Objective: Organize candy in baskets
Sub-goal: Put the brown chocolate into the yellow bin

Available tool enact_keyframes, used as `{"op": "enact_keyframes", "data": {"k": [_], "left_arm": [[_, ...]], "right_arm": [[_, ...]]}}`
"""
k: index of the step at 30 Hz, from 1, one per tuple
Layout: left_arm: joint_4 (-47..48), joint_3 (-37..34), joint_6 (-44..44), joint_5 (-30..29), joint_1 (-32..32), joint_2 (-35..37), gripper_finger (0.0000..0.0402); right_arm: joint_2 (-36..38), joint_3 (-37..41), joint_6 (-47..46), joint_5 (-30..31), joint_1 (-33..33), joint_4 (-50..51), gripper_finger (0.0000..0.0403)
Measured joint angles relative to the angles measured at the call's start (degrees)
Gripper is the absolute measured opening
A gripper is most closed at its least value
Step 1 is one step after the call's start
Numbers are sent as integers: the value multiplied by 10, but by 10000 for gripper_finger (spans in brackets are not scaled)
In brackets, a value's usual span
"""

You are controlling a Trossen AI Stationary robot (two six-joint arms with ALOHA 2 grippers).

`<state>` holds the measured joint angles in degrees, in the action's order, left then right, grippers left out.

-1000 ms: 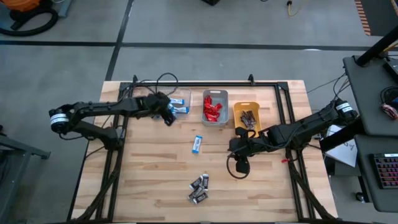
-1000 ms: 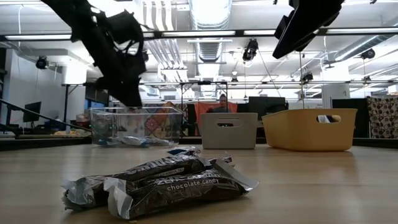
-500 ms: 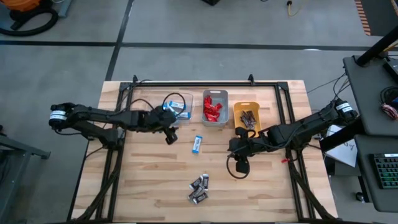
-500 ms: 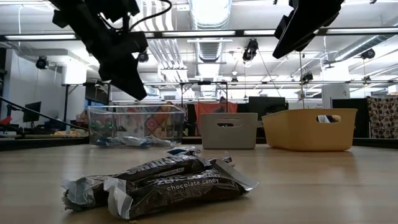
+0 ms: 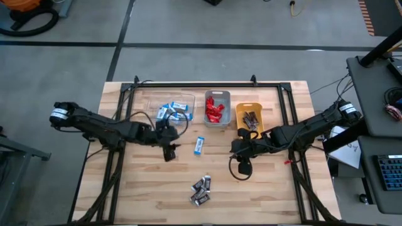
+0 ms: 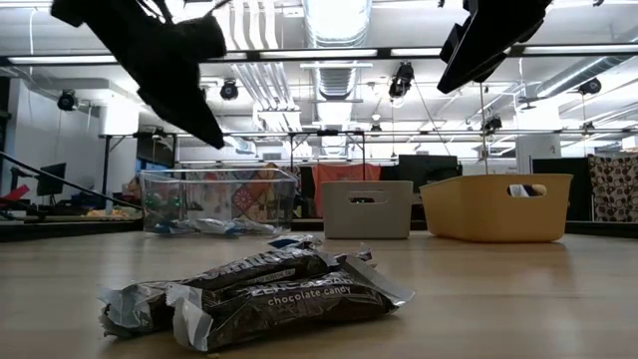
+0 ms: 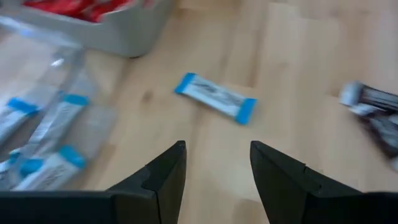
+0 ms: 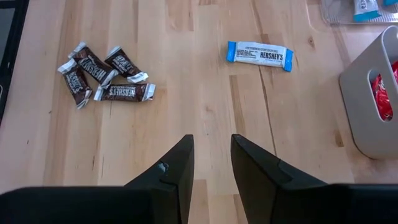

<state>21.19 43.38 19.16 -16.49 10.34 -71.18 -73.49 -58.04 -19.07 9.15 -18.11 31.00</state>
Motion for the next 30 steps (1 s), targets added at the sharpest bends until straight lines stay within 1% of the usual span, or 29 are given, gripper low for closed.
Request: {"op": "enact_keyframes", "data": {"k": [7,13,16,24,30], "left_arm": [[-13,0,3,1,100,0,162],[-30,0,57,1,160,-7,162],[-56,0,78,1,179,-26,162],[-176,0,112,-4,203,-106,162],[-256,0,125,-24,220,-164,162]], "right_arm": [[0,0,0,0,0,0,100],[0,0,0,-1,0,0,92],[0,0,-6,-1,0,0,91],[0,0,-27,-7,-2,1,94],[0,0,-69,-45,-23,3,84]]}}
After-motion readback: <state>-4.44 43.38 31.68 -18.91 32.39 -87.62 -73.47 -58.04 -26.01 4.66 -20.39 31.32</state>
